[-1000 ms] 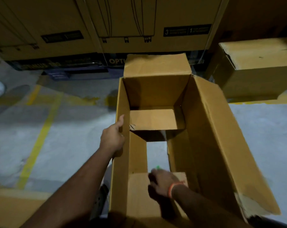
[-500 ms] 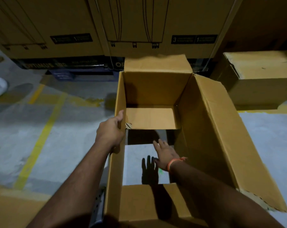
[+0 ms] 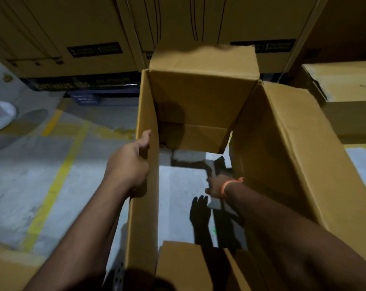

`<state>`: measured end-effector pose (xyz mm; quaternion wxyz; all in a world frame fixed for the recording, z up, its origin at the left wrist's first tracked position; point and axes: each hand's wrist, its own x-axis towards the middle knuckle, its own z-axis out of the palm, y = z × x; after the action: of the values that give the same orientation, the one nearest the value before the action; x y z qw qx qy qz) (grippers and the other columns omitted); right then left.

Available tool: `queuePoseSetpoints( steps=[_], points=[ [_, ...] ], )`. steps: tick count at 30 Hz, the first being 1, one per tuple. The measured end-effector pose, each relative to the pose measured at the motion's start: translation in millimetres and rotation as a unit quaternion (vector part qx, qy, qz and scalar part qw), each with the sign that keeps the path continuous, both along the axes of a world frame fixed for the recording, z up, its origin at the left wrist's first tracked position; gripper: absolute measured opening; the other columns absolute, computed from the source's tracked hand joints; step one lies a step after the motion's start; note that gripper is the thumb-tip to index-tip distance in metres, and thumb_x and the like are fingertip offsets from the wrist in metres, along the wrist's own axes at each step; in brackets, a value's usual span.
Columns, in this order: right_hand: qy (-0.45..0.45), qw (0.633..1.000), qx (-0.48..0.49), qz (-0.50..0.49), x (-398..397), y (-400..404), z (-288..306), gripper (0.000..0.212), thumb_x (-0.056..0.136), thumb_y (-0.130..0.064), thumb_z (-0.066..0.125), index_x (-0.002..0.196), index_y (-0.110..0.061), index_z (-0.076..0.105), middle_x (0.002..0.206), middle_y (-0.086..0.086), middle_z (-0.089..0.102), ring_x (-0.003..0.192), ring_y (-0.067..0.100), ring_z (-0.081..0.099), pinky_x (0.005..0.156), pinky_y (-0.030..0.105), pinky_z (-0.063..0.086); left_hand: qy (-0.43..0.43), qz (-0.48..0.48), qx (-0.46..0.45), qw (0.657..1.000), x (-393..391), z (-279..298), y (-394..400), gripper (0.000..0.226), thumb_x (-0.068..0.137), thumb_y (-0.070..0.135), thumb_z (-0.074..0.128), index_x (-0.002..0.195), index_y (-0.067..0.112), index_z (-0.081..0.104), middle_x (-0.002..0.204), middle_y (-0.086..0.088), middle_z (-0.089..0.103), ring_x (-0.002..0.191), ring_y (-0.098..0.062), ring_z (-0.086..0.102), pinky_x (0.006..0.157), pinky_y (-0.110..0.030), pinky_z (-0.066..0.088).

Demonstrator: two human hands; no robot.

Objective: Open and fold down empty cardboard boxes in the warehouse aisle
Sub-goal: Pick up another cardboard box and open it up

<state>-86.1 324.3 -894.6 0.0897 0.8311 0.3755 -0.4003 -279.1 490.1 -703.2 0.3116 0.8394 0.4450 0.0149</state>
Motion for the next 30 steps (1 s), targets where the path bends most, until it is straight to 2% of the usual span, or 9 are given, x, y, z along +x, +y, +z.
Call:
queuePoseSetpoints(
  steps=[4,6,9,13,16,20,25,28,30],
  points=[
    [0.011,0.999,0.047,-0.010,-19,-35,17,0.058,0.099,-0.040,0.056,0.148,-0.013,0.043,0.147,0.015,0.049,0.133,0.032,0.049,0.110,0.039,0.041,-0.034,0.005,-0.008,0.999,27,-15,7,0.090,0.094,-0.008,0.051,0.153,0.054,0.027,0.154,0.003,0.045,0.097,-0.026,0.064,0.064,-0.039,0.058],
    [0.007,0.998,0.063,-0.011,-25,-54,34,0.055,0.098,-0.036,0.057,0.144,-0.007,0.048,0.143,0.018,0.053,0.130,0.033,0.051,0.109,0.037,0.042,-0.074,0.008,-0.013,0.997,37,-20,7,0.085,0.096,-0.006,0.050,0.155,0.051,0.025,0.156,0.002,0.044,0.105,-0.025,0.063,0.078,-0.044,0.061],
    [-0.019,0.990,0.135,-0.029,-29,-89,69,0.048,0.097,-0.031,0.058,0.139,-0.011,0.054,0.139,0.015,0.058,0.128,0.030,0.054,0.108,0.035,0.042,-0.103,-0.010,-0.036,0.994,29,-32,-4,0.080,0.103,0.008,0.050,0.161,0.043,0.008,0.158,0.000,0.043,0.130,-0.031,0.055,0.101,-0.042,0.052],
    [-0.076,0.966,0.243,-0.050,-28,-138,126,0.052,0.090,-0.019,0.064,0.141,-0.015,0.055,0.150,0.009,0.049,0.139,0.024,0.045,0.116,0.024,0.029,-0.084,0.023,-0.098,0.991,-8,-43,-24,0.098,0.097,0.031,0.063,0.161,0.031,-0.011,0.156,-0.013,0.044,0.126,-0.037,0.058,0.104,-0.047,0.050],
    [-0.122,0.930,0.332,-0.101,-31,-169,169,0.053,0.087,-0.011,0.067,0.139,-0.013,0.057,0.145,0.009,0.053,0.135,0.027,0.048,0.114,0.026,0.029,-0.011,0.057,-0.080,0.995,-44,-48,-48,0.110,0.086,0.046,0.075,0.163,0.017,0.003,0.162,-0.018,0.029,0.139,-0.042,0.042,0.111,-0.052,0.043],
    [-0.168,0.907,0.337,-0.187,-42,-218,190,0.060,0.088,-0.015,0.070,0.145,-0.016,0.050,0.144,0.011,0.051,0.134,0.030,0.044,0.114,0.033,0.030,0.095,0.114,-0.148,0.978,-103,-62,-98,0.134,0.050,0.066,0.082,0.157,0.016,0.019,0.147,-0.021,0.041,0.125,-0.045,0.051,0.098,-0.053,0.054],
    [-0.092,0.901,0.246,-0.345,-40,-275,179,0.077,0.092,-0.042,0.066,0.157,-0.020,0.031,0.152,0.020,0.042,0.136,0.040,0.043,0.114,0.042,0.037,0.055,0.173,-0.279,0.943,-145,-33,-161,0.091,0.085,0.054,0.076,0.151,0.002,0.041,0.153,-0.020,0.045,0.135,-0.041,0.047,0.103,-0.048,0.045],
    [-0.032,0.862,0.252,-0.439,-27,-300,172,0.078,0.094,-0.047,0.064,0.158,-0.021,0.027,0.153,0.020,0.043,0.123,0.042,0.054,0.095,0.045,0.052,0.033,0.207,-0.395,0.894,-156,-22,-184,0.057,0.088,0.042,0.078,0.123,0.001,0.061,0.118,-0.018,0.071,0.102,-0.034,0.064,0.083,-0.042,0.050],
    [0.053,0.799,0.298,-0.519,-16,-312,170,0.083,0.094,-0.041,0.067,0.159,-0.024,0.019,0.155,0.017,0.039,0.109,0.041,0.061,0.078,0.051,0.060,0.027,0.186,-0.403,0.896,-159,-22,-188,0.064,0.077,0.031,0.089,0.122,-0.004,0.060,0.110,-0.017,0.072,0.091,-0.031,0.069,0.083,-0.044,0.056]
  ],
)
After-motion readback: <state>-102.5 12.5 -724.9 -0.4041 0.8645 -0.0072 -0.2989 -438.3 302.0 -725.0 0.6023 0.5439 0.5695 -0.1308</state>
